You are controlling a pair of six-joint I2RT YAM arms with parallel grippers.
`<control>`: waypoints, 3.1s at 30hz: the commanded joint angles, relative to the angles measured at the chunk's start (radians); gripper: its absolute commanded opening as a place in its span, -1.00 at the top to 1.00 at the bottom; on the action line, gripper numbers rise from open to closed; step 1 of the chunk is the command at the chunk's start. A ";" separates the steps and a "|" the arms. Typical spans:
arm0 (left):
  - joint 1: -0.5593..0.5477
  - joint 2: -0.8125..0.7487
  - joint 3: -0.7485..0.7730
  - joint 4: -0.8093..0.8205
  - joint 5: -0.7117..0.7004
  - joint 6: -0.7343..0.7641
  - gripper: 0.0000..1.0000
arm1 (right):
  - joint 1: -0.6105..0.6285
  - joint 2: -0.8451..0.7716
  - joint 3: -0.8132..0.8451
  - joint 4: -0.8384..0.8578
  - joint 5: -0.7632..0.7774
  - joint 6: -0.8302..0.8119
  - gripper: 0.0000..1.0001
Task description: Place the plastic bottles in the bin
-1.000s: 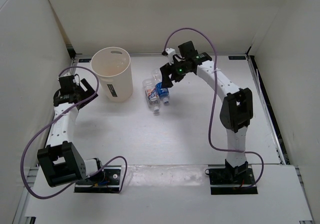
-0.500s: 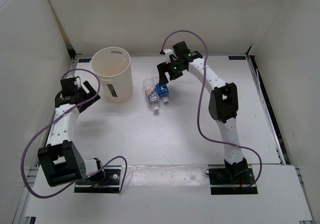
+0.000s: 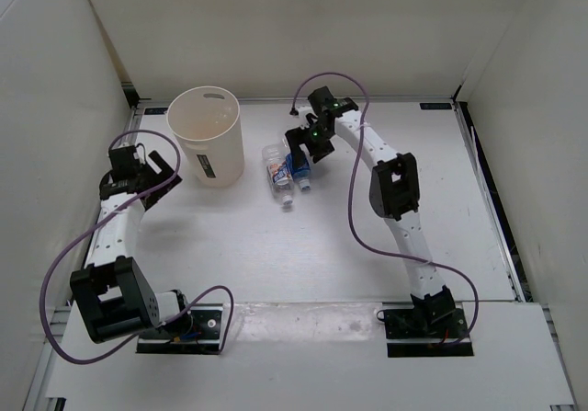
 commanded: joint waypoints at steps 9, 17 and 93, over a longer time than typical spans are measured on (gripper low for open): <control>0.006 -0.028 -0.010 0.004 -0.011 -0.008 -1.00 | 0.045 0.016 0.035 -0.074 0.184 -0.008 -0.35; 0.008 -0.033 -0.024 0.008 -0.014 -0.011 -1.00 | 0.038 0.014 0.006 -0.068 0.241 -0.008 0.02; 0.006 -0.361 -0.242 -0.030 0.060 0.170 -1.00 | 0.249 -0.116 0.234 0.802 -0.276 -0.072 0.73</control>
